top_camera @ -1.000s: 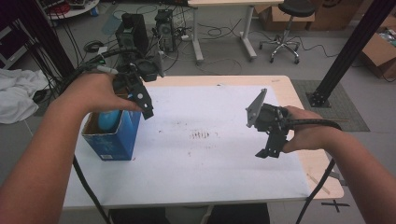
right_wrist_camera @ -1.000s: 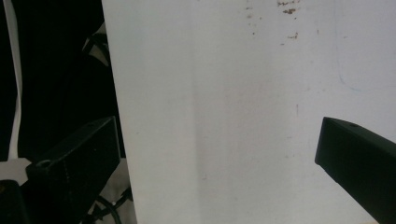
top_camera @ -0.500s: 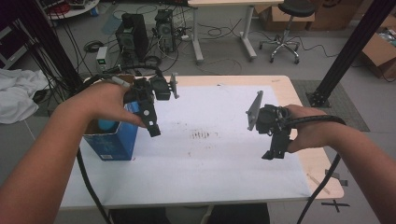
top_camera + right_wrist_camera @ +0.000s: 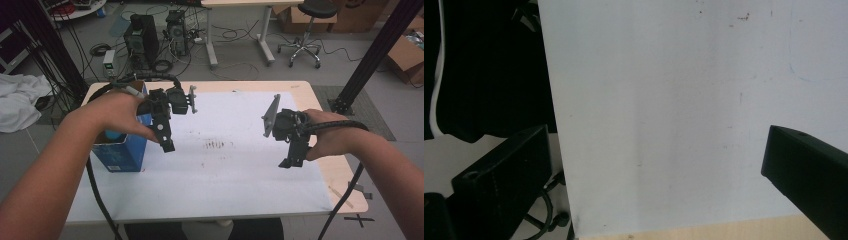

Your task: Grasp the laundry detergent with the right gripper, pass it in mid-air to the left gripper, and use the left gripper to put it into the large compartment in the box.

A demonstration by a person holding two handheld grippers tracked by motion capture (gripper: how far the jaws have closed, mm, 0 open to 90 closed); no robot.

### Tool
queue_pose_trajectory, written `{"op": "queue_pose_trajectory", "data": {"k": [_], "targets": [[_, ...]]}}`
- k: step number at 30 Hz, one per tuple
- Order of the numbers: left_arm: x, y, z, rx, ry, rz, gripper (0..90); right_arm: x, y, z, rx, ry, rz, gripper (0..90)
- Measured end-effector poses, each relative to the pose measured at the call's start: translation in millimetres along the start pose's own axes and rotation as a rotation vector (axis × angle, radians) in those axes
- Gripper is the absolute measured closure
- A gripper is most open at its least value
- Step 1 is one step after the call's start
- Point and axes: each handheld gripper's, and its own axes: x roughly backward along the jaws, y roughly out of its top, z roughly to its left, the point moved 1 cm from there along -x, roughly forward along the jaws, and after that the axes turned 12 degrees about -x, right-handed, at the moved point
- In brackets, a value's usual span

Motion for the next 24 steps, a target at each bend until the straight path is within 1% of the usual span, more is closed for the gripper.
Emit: {"op": "queue_pose_trajectory", "data": {"k": [3, 7, 8, 10, 14, 15, 16, 19, 23, 24], "targets": [[-2.7, 0.6, -0.8, -0.013, -0.003, 0.007, 0.1, -0.2, -0.6, -0.9, -0.004, -0.002, 0.001, 0.0], [-4.4, 1.5, -1.2, -0.025, -0.01, -0.003, 0.1, -0.4, -1.8, -2.2, -0.008, -0.001, 0.0, 0.0], [-5.8, 2.2, -0.9, -0.027, -0.011, -0.001, 0.1, -0.5, -2.3, -2.4, -0.017, 0.0, 0.003, 0.0], [-7.2, 3.1, -1.6, -0.033, -0.014, 0.003, 0.1, -0.8, -2.1, -2.8, -0.019, 0.0, 0.002, 0.0], [-9.0, 3.7, -2.6, -0.035, -0.02, 0.003, 0.1, -1.9, -1.0, -2.5, -0.017, 0.001, 0.004, 0.0], [-9.4, 3.6, -3.0, -0.035, -0.02, 0.004, 0.1, -2.4, -0.3, -2.6, -0.007, 0.001, 0.001, 0.0], [-9.5, 3.5, -3.2, -0.038, -0.019, 0.007, 0.1, -2.5, 0.1, -1.9, -0.015, 0.002, 0.003, 0.0], [-9.5, 2.9, -3.8, -0.035, -0.026, 0.007, 0.1, -3.4, 1.7, -2.2, -0.001, 0.003, 0.002, 0.0], [-9.0, 2.0, -3.1, -0.035, -0.023, 0.001, 0.1, -3.4, 1.7, -3.0, -0.01, 0.003, 0.005, 0.0], [-9.0, 2.1, -3.2, -0.04, -0.024, 0.004, 0.1, -3.5, 1.8, -3.8, -0.009, 0.002, -0.001, 0.0]]}}
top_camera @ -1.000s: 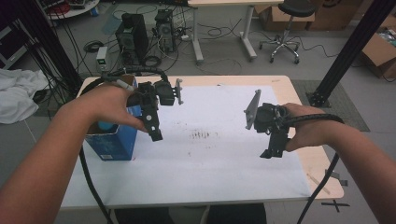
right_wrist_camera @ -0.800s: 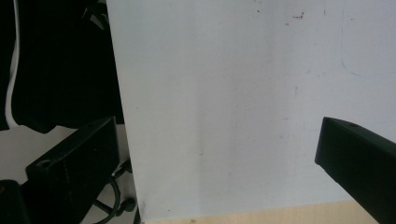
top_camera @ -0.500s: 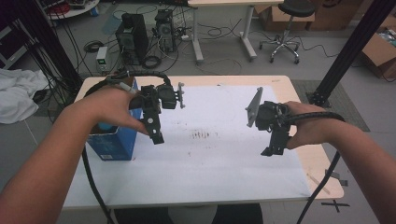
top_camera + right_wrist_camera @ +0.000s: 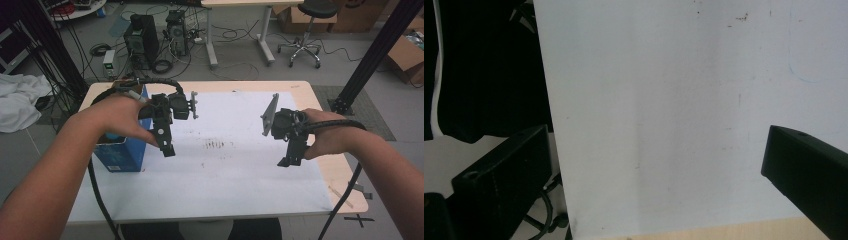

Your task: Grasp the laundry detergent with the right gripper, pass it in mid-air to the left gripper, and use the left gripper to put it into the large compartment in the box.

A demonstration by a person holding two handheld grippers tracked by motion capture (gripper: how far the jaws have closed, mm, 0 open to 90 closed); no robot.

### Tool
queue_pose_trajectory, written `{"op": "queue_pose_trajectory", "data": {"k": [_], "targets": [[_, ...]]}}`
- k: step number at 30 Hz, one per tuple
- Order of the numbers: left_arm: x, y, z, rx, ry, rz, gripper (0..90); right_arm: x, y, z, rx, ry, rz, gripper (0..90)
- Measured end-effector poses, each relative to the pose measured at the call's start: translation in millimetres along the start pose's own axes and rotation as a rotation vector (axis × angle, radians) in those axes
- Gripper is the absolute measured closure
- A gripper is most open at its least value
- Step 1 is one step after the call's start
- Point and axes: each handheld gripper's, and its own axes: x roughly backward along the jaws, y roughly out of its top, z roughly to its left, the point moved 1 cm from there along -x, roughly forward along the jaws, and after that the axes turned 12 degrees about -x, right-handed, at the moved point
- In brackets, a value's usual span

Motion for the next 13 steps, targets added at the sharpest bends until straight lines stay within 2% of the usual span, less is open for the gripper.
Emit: {"op": "queue_pose_trajectory", "data": {"k": [13], "targets": [[-1.7, 1.8, -1.2, -0.013, -0.001, -0.001, 0.1, 0.7, 0.7, 1.9, 0.0, -0.005, 0.0, 0.0]]}}
